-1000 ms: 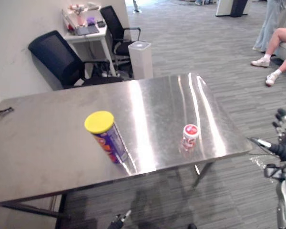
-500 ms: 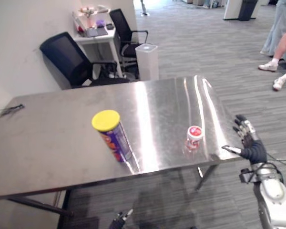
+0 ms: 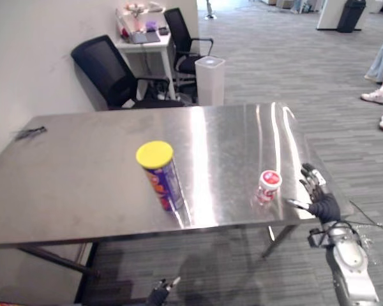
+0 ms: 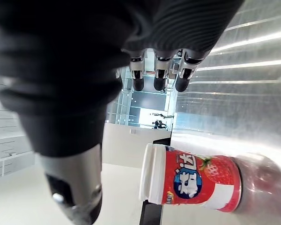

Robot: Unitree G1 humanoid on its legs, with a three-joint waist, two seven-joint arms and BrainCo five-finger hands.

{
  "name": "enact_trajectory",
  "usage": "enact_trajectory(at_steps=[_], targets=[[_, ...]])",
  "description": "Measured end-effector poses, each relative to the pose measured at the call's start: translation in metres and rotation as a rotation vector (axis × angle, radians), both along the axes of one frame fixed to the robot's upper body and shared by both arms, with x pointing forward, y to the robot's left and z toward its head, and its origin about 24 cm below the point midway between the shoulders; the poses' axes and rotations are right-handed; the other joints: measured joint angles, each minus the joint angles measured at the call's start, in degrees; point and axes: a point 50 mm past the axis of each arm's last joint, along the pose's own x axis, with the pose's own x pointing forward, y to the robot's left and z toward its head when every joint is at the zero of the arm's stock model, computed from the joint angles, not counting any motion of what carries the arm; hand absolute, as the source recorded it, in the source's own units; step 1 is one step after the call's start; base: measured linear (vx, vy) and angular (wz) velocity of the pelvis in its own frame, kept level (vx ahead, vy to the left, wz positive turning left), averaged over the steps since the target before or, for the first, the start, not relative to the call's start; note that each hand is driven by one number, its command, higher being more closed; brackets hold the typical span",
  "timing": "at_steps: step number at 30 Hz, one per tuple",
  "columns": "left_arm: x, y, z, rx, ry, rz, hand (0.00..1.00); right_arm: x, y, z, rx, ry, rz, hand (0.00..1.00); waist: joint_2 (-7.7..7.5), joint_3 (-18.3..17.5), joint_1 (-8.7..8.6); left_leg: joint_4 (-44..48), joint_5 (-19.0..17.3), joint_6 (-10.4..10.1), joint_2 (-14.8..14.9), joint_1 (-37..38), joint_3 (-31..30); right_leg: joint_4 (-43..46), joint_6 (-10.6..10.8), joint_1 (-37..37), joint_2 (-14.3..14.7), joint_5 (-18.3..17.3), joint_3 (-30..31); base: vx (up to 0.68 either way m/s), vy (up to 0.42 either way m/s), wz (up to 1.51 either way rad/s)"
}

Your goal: Put the gum and the chips on the shelf.

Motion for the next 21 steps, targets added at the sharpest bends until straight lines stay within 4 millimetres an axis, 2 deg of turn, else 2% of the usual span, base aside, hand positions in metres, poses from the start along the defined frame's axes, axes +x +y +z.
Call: enact_trajectory(at_steps=[9, 21], targets=[[0.001, 0.004, 0.001, 0.012, -0.001, 0.0, 0.0, 0.007, 0.009, -0.005, -0.015, 0.02, 0.02, 0.0, -0.73, 0.24, -0.01, -0.08, 0.35, 0.16, -0.34, 0.18, -1.56, -0.2, -0.02, 1.01, -0.14, -0.02, -1.7, -0.02, -0.013, 0.09], [0.002, 0.005, 0.001, 0.017, -0.007, 0.002, 0.0, 0.017, 0.023, -0.024, 0.019, 0.098, 0.052, 0.0, -1.08, 0.62, 0.06, -1.48, 1.59, 0.15, -0.44, 0.75, -2.96, -0.28, -0.1, 1.7, -0.13, -0.07, -3.08, -0.02, -0.015, 0.06]])
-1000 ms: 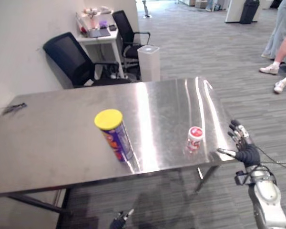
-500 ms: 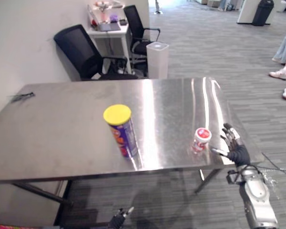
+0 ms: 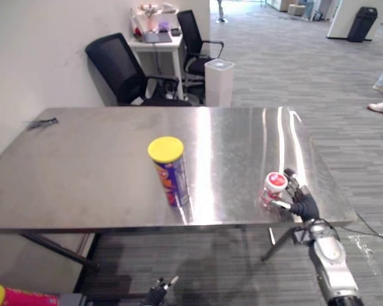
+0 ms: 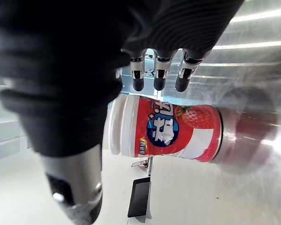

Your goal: Put the gum and the chips on the shelf.

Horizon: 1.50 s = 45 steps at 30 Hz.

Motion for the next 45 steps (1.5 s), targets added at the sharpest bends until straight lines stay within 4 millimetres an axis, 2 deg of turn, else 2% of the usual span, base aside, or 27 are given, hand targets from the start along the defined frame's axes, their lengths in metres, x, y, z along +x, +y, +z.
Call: enact_trajectory(at_steps=[5, 13, 14, 25, 40, 42, 45], targets=[[0.0, 0.0, 0.0, 0.0, -0.001, 0.0, 0.0, 0.003, 0.007, -0.006, 0.006, 0.027, 0.012, 0.0, 0.15, 0.14, 0.01, -0.02, -0.01, -0.01, -0.01, -0.02, 0.0, -0.15, 0.0, 0.03, 0.02, 0.0, 0.0, 0.0, 0.0, 0.0], [0.001, -0.001, 0.0, -0.001, -0.002, 0.0, 0.0, 0.015, 0.009, -0.004, 0.015, 0.019, -0.016, 0.0, 0.44, 0.37, 0.03, -0.03, -0.03, -0.03, 0.0, -0.03, 0.07, -0.41, 0.0, 0.12, 0.08, 0.01, 0.02, 0.0, 0.0, 0.0], [0.001, -0.001, 0.0, 0.0, -0.002, 0.0, 0.0, 0.018, 0.009, -0.005, 0.021, 0.024, -0.026, 1.0, 0.44, 0.38, 0.03, -0.03, -0.03, -0.03, 0.0, -0.03, 0.08, -0.42, 0.0, 0.13, 0.09, 0.01, 0.03, 0.0, 0.0, 0.0], [0.004, -0.001, 0.001, 0.013, -0.007, 0.008, 0.0, 0.036, 0.021, 0.001, 0.056, 0.014, -0.044, 1.0, 0.96, 1.1, 0.4, -0.03, -0.06, -0.08, 0.1, -0.02, 0.24, -0.46, -0.02, 0.3, 0.18, 0.03, 0.14, 0.0, 0.0, 0.0], [0.006, -0.001, 0.001, 0.018, -0.008, 0.012, 0.0, 0.039, 0.031, 0.005, 0.021, -0.002, -0.003, 1.0, 0.92, 1.52, 0.57, -0.03, -0.15, -0.22, 0.37, 0.14, 1.29, -0.58, -0.05, 0.33, 0.4, 0.05, 0.58, 0.0, -0.001, 0.0], [0.006, -0.001, 0.002, 0.02, -0.009, 0.014, 0.0, 0.039, 0.032, 0.01, 0.022, -0.021, 0.001, 1.0, 0.91, 1.52, 0.58, -0.03, -0.2, -0.28, 0.45, 0.16, 1.42, -0.58, -0.07, 0.2, 0.51, 0.06, 0.88, -0.01, -0.018, -0.07], [0.006, 0.0, 0.002, 0.031, -0.008, 0.005, 0.0, 0.034, 0.033, 0.033, 0.026, -0.127, 0.012, 1.0, 0.92, 1.56, 0.52, -0.02, -0.29, -0.42, 0.67, 0.16, 1.43, -0.62, -0.09, 0.11, 0.73, 0.08, 1.09, 0.0, -0.016, -0.03]])
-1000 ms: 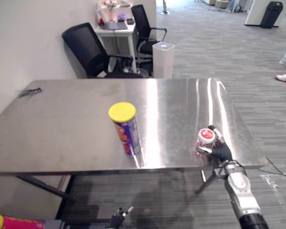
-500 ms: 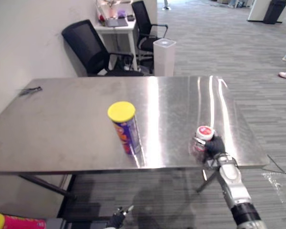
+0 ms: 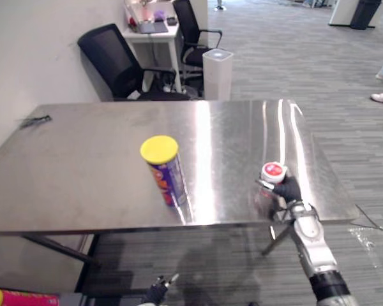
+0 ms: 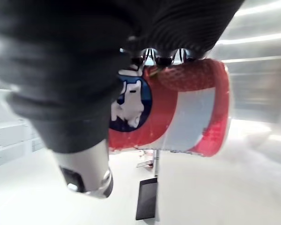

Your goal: Put the gum and the chips on the shelf.

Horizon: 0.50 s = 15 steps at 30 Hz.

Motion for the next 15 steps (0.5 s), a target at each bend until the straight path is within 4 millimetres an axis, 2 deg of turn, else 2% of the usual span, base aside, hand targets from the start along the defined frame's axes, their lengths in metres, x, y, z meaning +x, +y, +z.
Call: enact_trajectory(at_steps=[2, 5, 11, 15], targets=[[0.001, 0.0, 0.0, 0.008, -0.002, -0.013, 0.0, -0.005, -0.006, 0.019, 0.008, -0.087, -0.018, 1.0, 0.0, 0.0, -0.11, 0.0, -0.02, -0.02, 0.08, 0.01, -0.01, -0.03, 0.0, 0.01, 0.08, 0.0, 0.02, 0.0, 0.0, 0.0], [0.0, 0.001, 0.0, 0.008, -0.002, 0.004, 0.0, -0.016, -0.021, 0.037, 0.018, -0.176, -0.068, 1.0, -0.08, -0.03, -0.19, 0.01, -0.02, -0.03, 0.09, 0.02, -0.03, -0.02, 0.0, 0.03, 0.07, 0.0, 0.0, 0.0, 0.0, 0.0], [-0.003, 0.002, 0.0, 0.004, 0.002, 0.03, 0.0, -0.036, -0.044, 0.056, 0.023, -0.273, -0.143, 1.0, -0.09, -0.05, -0.58, 0.01, -0.03, -0.03, 0.13, 0.17, 0.01, 0.15, 0.0, -0.01, 0.1, -0.01, 0.19, 0.0, 0.0, -0.01], [-0.005, 0.004, 0.0, 0.001, 0.001, 0.059, 0.0, -0.04, -0.05, 0.065, 0.026, -0.323, -0.164, 1.0, -0.14, -0.08, -0.57, 0.01, -0.23, -0.27, 0.25, 0.8, 1.14, 0.56, 0.0, -0.28, 0.29, -0.01, 1.33, -0.03, -0.008, -0.12]])
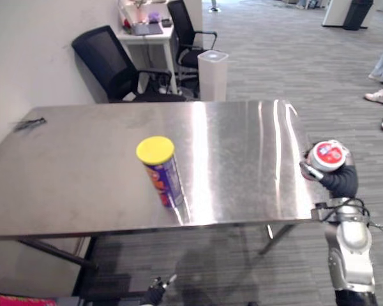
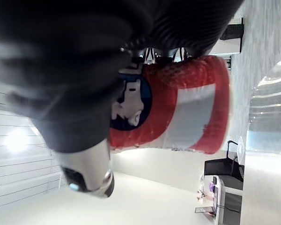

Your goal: Put the gum and the chips on the shelf.

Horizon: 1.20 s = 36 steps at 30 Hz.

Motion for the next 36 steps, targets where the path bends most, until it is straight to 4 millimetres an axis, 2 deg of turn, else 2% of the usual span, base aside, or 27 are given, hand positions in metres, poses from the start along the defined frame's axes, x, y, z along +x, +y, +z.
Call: enact_trajectory(at_steps=[6, 10, 16, 20, 22, 23, 24, 25, 26, 27, 28, 29, 30, 31, 32, 33, 34, 35, 36], targets=[[-0.001, -0.001, 0.0, -0.004, 0.0, 0.012, 0.0, -0.008, -0.004, -0.004, -0.004, 0.017, -0.018, 1.0, -0.03, -0.11, 0.03, 0.01, -0.22, -0.02, 0.35, 0.15, 0.79, 0.4, 0.01, -0.59, 0.1, 0.0, 0.84, -0.01, -0.01, -0.09], [-0.001, 0.0, 0.0, -0.004, 0.0, 0.012, 0.0, -0.016, -0.016, -0.007, -0.008, 0.033, -0.07, 1.0, -0.01, -0.12, -0.04, 0.66, -0.4, 0.08, 0.3, 0.02, -0.38, 0.4, 0.04, 0.24, -0.11, -0.05, -0.54, -0.01, -0.018, 0.13], [0.0, -0.002, 0.0, -0.009, -0.008, 0.016, 0.0, -0.024, -0.027, -0.012, 0.023, 0.053, -0.11, 1.0, -0.12, 0.03, 0.01, 2.73, -0.4, 0.1, 0.37, -2.26, -3.52, 5.73, -0.76, -1.77, -0.63, -2.91, -2.93, -0.03, -0.026, 0.28], [0.012, 0.0, 0.005, -0.011, -0.053, 0.024, 0.0, -0.019, -0.022, -0.008, 0.061, 0.026, -0.079, 1.0, 0.18, 1.97, -0.01, 8.63, -0.07, -0.35, 0.75, -10.92, -11.27, 9.77, -2.31, -4.98, -0.77, -4.54, -9.75, -0.11, -0.071, 0.86], [0.015, -0.001, 0.006, -0.025, -0.07, 0.043, 0.0, -0.01, -0.016, 0.001, 0.065, -0.019, -0.051, 1.0, 1.08, 3.31, 0.06, 9.36, 1.46, -1.11, 0.62, -14.42, -16.01, 11.92, -3.04, -6.23, -0.7, -5.69, -14.41, -0.2, -0.112, 1.34], [0.016, -0.003, 0.006, -0.03, -0.076, 0.044, 0.0, -0.003, -0.012, 0.011, 0.061, -0.058, -0.031, 1.0, 2.15, 3.98, 0.47, 7.52, 2.21, -1.6, 0.78, -16.29, -18.52, 14.34, -3.87, -7.65, -0.58, -6.84, -17.78, -0.15, -0.097, 1.24], [0.017, -0.002, 0.007, -0.033, -0.082, 0.052, 0.0, 0.0, -0.01, 0.015, 0.058, -0.075, -0.017, 1.0, 2.3, 4.23, 0.99, 4.8, 1.95, -1.4, 1.77, -16.19, -17.27, 14.86, -4.53, -8.04, -0.74, -7.22, -20.02, -0.15, -0.138, 1.38], [0.018, 0.002, 0.007, -0.026, -0.084, 0.071, 0.0, 0.002, -0.009, 0.018, 0.055, -0.084, -0.011, 1.0, 1.94, 4.26, 1.85, 2.52, 0.24, 1.34, 2.58, -15.97, -12.84, 14.21, -4.75, -7.77, -1.79, -7.22, -22.61, -0.12, -0.085, 1.78], [0.021, 0.003, 0.008, -0.031, -0.095, 0.106, 0.0, 0.006, -0.011, 0.023, 0.05, -0.101, -0.021, 1.0, 0.92, 5.08, 2.0, 7.96, -0.29, 4.78, 3.68, -19.34, -3.57, 15.44, -5.84, -7.82, -4.24, -8.05, -28.25, -0.11, -0.115, 1.93], [0.02, 0.003, 0.008, -0.044, -0.097, 0.133, 0.0, 0.009, -0.014, 0.024, 0.048, -0.101, -0.033, 1.0, 1.75, 4.9, 1.75, 16.09, 0.69, 6.76, 5.06, -21.39, 0.86, 16.99, -6.24, -7.41, -4.91, -8.54, -31.63, -0.1, -0.079, 1.8], [0.018, 0.003, 0.007, -0.046, -0.092, 0.138, 0.0, 0.008, -0.016, 0.025, 0.045, -0.101, -0.043, 1.0, 2.18, 5.02, 1.81, 20.22, 2.31, 8.53, 6.12, -21.67, 3.05, 17.84, -6.31, -6.8, -4.98, -9.09, -33.65, -0.07, -0.122, 1.69], [0.016, 0.004, 0.007, -0.045, -0.091, 0.137, 0.0, 0.007, -0.02, 0.027, 0.042, -0.109, -0.065, 1.0, 4.23, 4.69, 1.43, 19.65, 5.2, 7.62, 5.58, -22.02, 4.36, 20.21, -6.38, -5.71, -5.15, -10.51, -37.56, -0.13, -0.077, 2.07], [0.018, 0.005, 0.009, -0.04, -0.109, 0.135, 0.0, 0.005, -0.026, 0.027, 0.047, -0.111, -0.095, 1.0, 3.05, 4.64, 1.0, 12.51, 11.81, 7.56, 2.69, -21.59, 1.93, 18.99, -7.56, -5.68, -6.14, -11.37, -38.81, -0.17, -0.049, 2.1], [0.023, 0.01, 0.012, -0.03, -0.131, 0.14, 0.0, 0.004, -0.029, 0.027, 0.046, -0.115, -0.107, 1.0, 2.56, 4.5, 1.29, 9.75, 13.02, 7.2, 2.08, -20.71, 1.79, 17.49, -6.71, -4.9, -7.02, -11.08, -41.07, -0.18, -0.005, 1.75], [0.018, 0.014, 0.01, -0.028, -0.112, 0.166, 0.0, 0.006, -0.029, 0.028, 0.052, -0.122, -0.116, 1.0, 2.27, 4.67, 1.94, 16.64, 6.47, 8.04, 3.58, -21.0, 4.71, 17.53, -6.21, -4.45, -7.64, -10.17, -44.66, -0.11, -0.021, 1.15], [0.01, 0.015, 0.008, -0.028, -0.088, 0.177, 0.0, 0.005, -0.029, 0.027, 0.058, -0.12, -0.118, 1.0, 2.03, 4.8, 1.81, 20.55, 3.34, 7.73, 4.5, -20.68, 5.89, 17.69, -6.16, -3.91, -8.14, -10.1, -46.29, -0.1, -0.051, 1.34], [0.0, 0.014, 0.005, -0.04, -0.068, 0.211, 0.0, 0.003, -0.031, 0.024, 0.062, -0.108, -0.129, 1.0, 1.64, 5.03, 1.63, 23.7, 0.36, 5.57, 5.98, -18.64, 7.16, 17.96, -6.01, -2.9, -9.01, -9.87, -48.99, -0.11, -0.022, 1.3], [-0.004, 0.014, 0.004, -0.045, -0.058, 0.217, 0.0, 0.0, -0.034, 0.021, 0.06, -0.094, -0.145, 1.0, 2.26, 4.65, 1.44, 23.18, -1.09, 3.34, 6.95, -16.23, 6.99, 17.99, -5.4, -2.3, -9.63, -9.43, -51.48, -0.12, 0.078, 1.2], [-0.007, 0.014, 0.004, -0.048, -0.051, 0.217, 0.0, -0.002, -0.036, 0.019, 0.059, -0.089, -0.155, 1.0, 2.59, 4.46, 1.46, 22.24, -1.62, 2.39, 7.34, -15.32, 6.85, 17.99, -5.19, -2.33, -9.83, -9.04, -52.37, -0.1, 0.201, 1.01]])
